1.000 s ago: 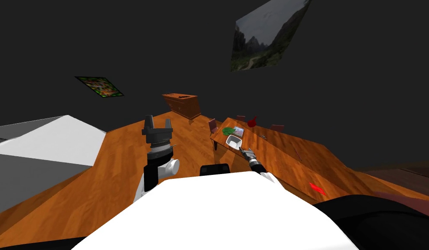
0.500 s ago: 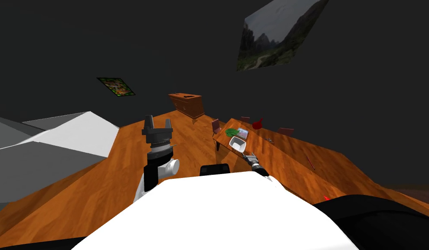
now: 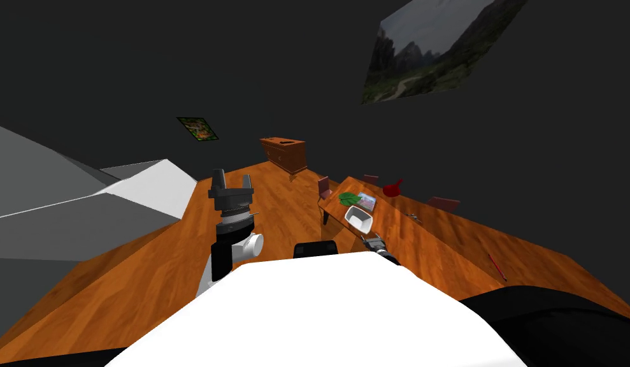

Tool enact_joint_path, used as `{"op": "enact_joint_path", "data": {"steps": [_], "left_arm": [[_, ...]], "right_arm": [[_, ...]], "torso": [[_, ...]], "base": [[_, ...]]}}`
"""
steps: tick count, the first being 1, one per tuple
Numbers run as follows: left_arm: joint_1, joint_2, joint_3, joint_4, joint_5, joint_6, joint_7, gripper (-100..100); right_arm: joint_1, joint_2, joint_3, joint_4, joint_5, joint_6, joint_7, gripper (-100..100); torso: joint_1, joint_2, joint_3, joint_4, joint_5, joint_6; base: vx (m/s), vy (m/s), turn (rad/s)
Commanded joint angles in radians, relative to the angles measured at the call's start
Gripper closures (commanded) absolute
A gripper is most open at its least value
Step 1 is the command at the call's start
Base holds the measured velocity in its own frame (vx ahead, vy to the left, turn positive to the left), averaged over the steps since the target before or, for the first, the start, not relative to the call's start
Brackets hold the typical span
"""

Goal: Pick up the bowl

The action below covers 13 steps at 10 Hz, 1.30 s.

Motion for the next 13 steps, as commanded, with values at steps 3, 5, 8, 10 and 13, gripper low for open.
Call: {"op": "enact_joint_path", "data": {"steps": [3, 5, 8, 10, 13], "left_arm": [[0.0, 0.0, 0.0, 0.0, 0.0, 0.0, 0.0, 0], [0.0, 0.0, 0.0, 0.0, 0.0, 0.0, 0.0, 0], [0.0, 0.0, 0.0, 0.0, 0.0, 0.0, 0.0, 0], [0.0, 0.0, 0.0, 0.0, 0.0, 0.0, 0.0, 0], [0.0, 0.0, 0.0, 0.0, 0.0, 0.0, 0.0, 0]], "right_arm": [[0.009, -0.053, 0.019, 0.103, 0.069, 0.039, 0.046, -100], [0.015, -0.09, 0.036, 0.166, 0.109, 0.058, 0.075, -100], [0.02, -0.125, 0.057, 0.227, 0.14, 0.072, 0.098, -100], [0.022, -0.14, 0.068, 0.254, 0.153, 0.076, 0.108, -100], [0.024, -0.166, 0.09, 0.304, 0.173, 0.082, 0.124, -100]], "torso": [[0.0, 0.002, 0.001, 0.001, 0.0, 0.0], [0.001, -0.001, -0.001, 0.0, 0.0, 0.0], [0.0, 0.001, 0.001, 0.0, 0.0, 0.0], [0.0, -0.002, -0.001, 0.0, 0.0, 0.0], [0.002, 0.002, 0.001, 0.0, 0.0, 0.0]], "base": [[0.114, 0.053, 0.129], [0.165, 0.075, 0.135], [0.13, 0.041, 0.084], [0.156, 0.052, 0.067], [0.106, 0.052, 0.052]]}}
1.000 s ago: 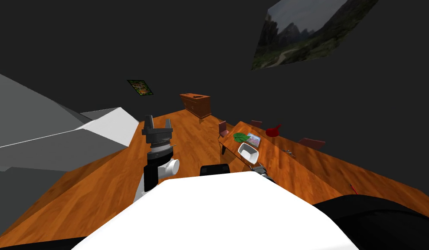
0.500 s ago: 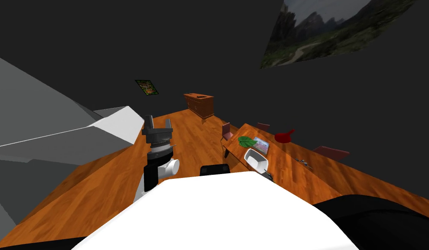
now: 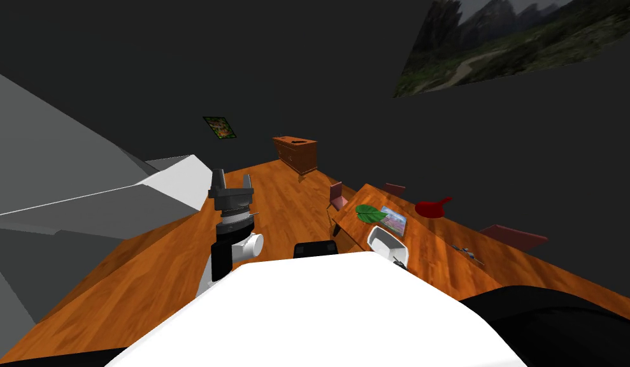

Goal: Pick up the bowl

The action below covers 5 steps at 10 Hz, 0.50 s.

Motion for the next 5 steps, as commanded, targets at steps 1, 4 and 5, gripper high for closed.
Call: {"op": "enact_joint_path", "data": {"steps": [1, 4, 5], "left_arm": [[0.0, 0.0, 0.0, 0.0, 0.0, 0.0, 0.0, 0], [0.0, 0.0, 0.0, 0.0, 0.0, 0.0, 0.0, 0], [0.0, 0.0, 0.0, 0.0, 0.0, 0.0, 0.0, 0]], "right_arm": [[-0.001, -0.024, 0.029, 0.023, -0.006, 0.017, 0.007, -100], [0.001, -0.037, 0.056, 0.075, 0.007, 0.016, 0.02, -100], [0.001, -0.037, 0.062, 0.075, 0.007, 0.016, 0.02, -100]], "torso": [[0.0, 0.0, 0.0, 0.0, 0.0, 0.0], [-0.001, -0.004, -0.002, -0.001, -0.001, 0.0], [-0.002, -0.003, -0.002, -0.001, 0.0, 0.0]], "base": [[0.101, 0.011, 0.038], [0.15, 0.014, 0.059], [0.054, 0.009, -0.013]]}}
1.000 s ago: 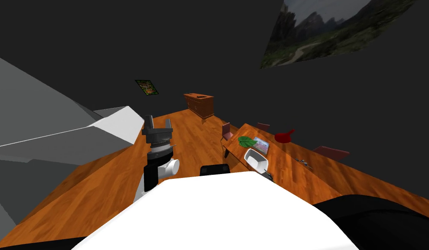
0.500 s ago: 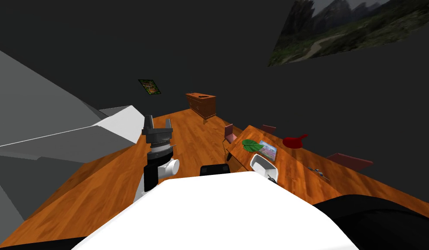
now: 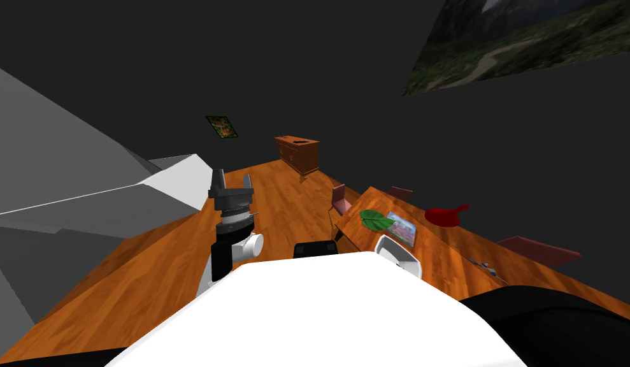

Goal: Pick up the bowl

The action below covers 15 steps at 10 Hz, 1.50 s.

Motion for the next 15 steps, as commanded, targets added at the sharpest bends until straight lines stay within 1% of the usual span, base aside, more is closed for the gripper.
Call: {"op": "enact_joint_path", "data": {"steps": [1, 2, 3, 4, 5, 6, 7, 8, 12, 13, 14, 15], "left_arm": [[0.0, 0.0, 0.0, 0.0, 0.0, 0.0, 0.0, 0], [0.0, 0.0, 0.0, 0.0, 0.0, 0.0, 0.0, 0], [0.0, 0.0, 0.0, 0.0, 0.0, 0.0, 0.0, 0], [0.0, 0.0, 0.0, 0.0, 0.0, 0.0, 0.0, 0], [0.0, 0.0, 0.0, 0.0, 0.0, 0.0, 0.0, 0], [0.0, 0.0, 0.0, 0.0, 0.0, 0.0, 0.0, 0], [0.0, 0.0, 0.0, 0.0, 0.0, 0.0, 0.0, 0], [0.0, 0.0, 0.0, 0.0, 0.0, 0.0, 0.0, 0], [0.0, 0.0, 0.0, 0.0, 0.0, 0.0, 0.0, 0], [0.0, 0.0, 0.0, 0.0, 0.0, 0.0, 0.0, 0], [0.0, 0.0, 0.0, 0.0, 0.0, 0.0, 0.0, 0], [0.0, 0.0, 0.0, 0.0, 0.0, 0.0, 0.0, 0]], "right_arm": [[0.0, 0.0, 0.0, 0.0, 0.0, 0.0, 0.0, -100], [0.0, -0.002, 0.003, -0.001, -0.003, 0.004, 0.0, 0], [-0.035, 0.019, 0.013, 0.031, -0.003, 0.018, 0.005, -100], [-0.052, 0.03, 0.018, 0.048, -0.003, 0.025, 0.008, -100], [-0.078, 0.045, 0.025, 0.072, -0.004, 0.036, 0.012, -100], [-0.078, 0.045, 0.025, 0.072, -0.004, 0.036, 0.012, -100], [-0.075, 0.051, 0.008, 0.076, 0.013, 0.018, 0.009, -100], [-0.076, 0.05, 0.011, 0.075, 0.01, 0.023, 0.01, 100], [-0.075, 0.05, 0.011, 0.076, 0.01, 0.022, 0.01, 100], [-0.075, 0.051, 0.012, 0.076, 0.01, 0.022, 0.01, 0], [-0.052, 0.03, 0.018, 0.048, -0.003, 0.025, 0.008, 100], [-0.035, 0.019, 0.013, 0.031, -0.003, 0.018, 0.005, 100]], "torso": [[0.0, 0.0, 0.0, 0.0, 0.0, 0.0], [0.0, 0.003, 0.002, 0.001, 0.0, 0.0], [0.0, 0.005, 0.003, 0.001, 0.0, 0.0], [-0.003, 0.006, 0.004, 0.002, -0.001, 0.0], [-0.005, 0.008, 0.005, 0.002, -0.001, 0.0], [-0.005, 0.008, 0.005, 0.002, -0.001, 0.0], [-0.005, 0.008, 0.005, 0.002, -0.001, 0.0], [-0.003, 0.007, 0.004, 0.002, -0.001, 0.0], [0.001, 0.006, 0.004, 0.002, 0.001, 0.0], [0.001, 0.006, 0.004, 0.002, 0.002, 0.0], [0.002, 0.006, 0.004, 0.002, 0.002, 0.0], [0.004, 0.006, 0.004, 0.002, 0.003, 0.001]], "base": [[0.014, 0.005, -0.002], [0.006, 0.001, 0.001], [-0.025, -0.04, 0.062], [-0.045, -0.062, 0.077], [-0.051, -0.07, 0.065], [-0.033, -0.06, 0.016], [-0.01, -0.024, 0.003], [0.0, 0.0, 0.0], [0.0, 0.0, 0.0], [0.0, 0.0, 0.0], [0.022, 0.029, -0.053], [0.045, 0.059, -0.064]]}}
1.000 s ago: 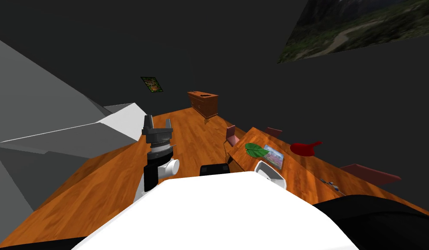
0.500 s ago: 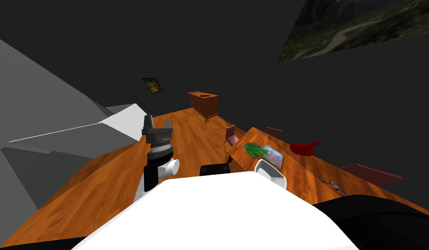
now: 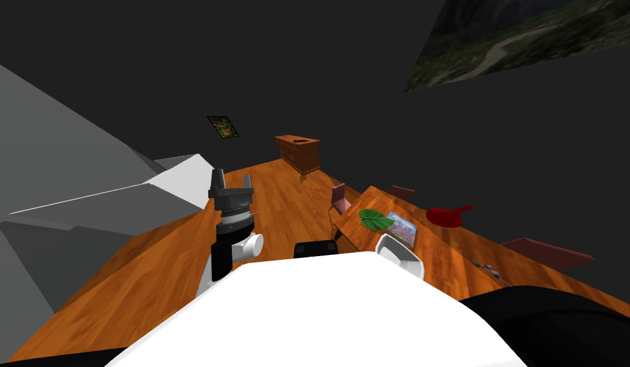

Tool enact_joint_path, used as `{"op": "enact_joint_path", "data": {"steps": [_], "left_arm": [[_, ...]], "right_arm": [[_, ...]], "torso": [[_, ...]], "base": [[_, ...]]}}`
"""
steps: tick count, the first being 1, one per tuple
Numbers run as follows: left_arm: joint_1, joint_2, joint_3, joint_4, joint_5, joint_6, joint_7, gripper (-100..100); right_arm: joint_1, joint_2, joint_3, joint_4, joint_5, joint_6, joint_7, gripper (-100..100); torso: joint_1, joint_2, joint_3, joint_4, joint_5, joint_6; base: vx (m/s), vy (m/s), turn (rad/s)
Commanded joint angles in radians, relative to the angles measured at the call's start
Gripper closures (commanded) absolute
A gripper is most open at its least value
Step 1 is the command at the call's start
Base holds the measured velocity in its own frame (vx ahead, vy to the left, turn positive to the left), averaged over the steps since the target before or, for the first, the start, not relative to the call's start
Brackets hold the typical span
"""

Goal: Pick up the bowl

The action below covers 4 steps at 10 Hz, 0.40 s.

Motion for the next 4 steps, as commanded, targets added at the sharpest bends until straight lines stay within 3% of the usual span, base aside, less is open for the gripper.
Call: {"op": "enact_joint_path", "data": {"steps": [1, 2, 3, 4], "left_arm": [[0.0, 0.0, 0.0, 0.0, 0.0, 0.0, 0.0, 0], [0.0, 0.0, 0.0, 0.0, 0.0, 0.0, 0.0, 0], [0.0, 0.0, 0.0, 0.0, 0.0, 0.0, 0.0, 0], [0.0, 0.0, 0.0, 0.0, 0.0, 0.0, 0.0, 0]], "right_arm": [[0.029, -0.017, -0.004, -0.031, -0.003, -0.007, -0.003, 100], [0.047, -0.027, -0.009, -0.047, -0.003, -0.014, -0.006, 100], [0.036, -0.03, 0.008, -0.042, -0.017, -0.001, -0.003, 100], [0.039, -0.031, 0.009, -0.045, -0.019, 0.0, -0.003, 0]], "torso": [[0.0, 0.0, 0.0, 0.0, 0.0, 0.0], [0.002, 0.0, 0.0, 0.0, 0.001, 0.0], [0.003, 0.0, 0.0, 0.0, 0.001, 0.0], [0.001, 0.001, 0.0, 0.0, 0.001, -0.001]], "base": [[0.042, 0.072, -0.055], [0.039, 0.071, -0.052], [0.016, 0.031, -0.016], [0.003, 0.007, 0.001]]}}
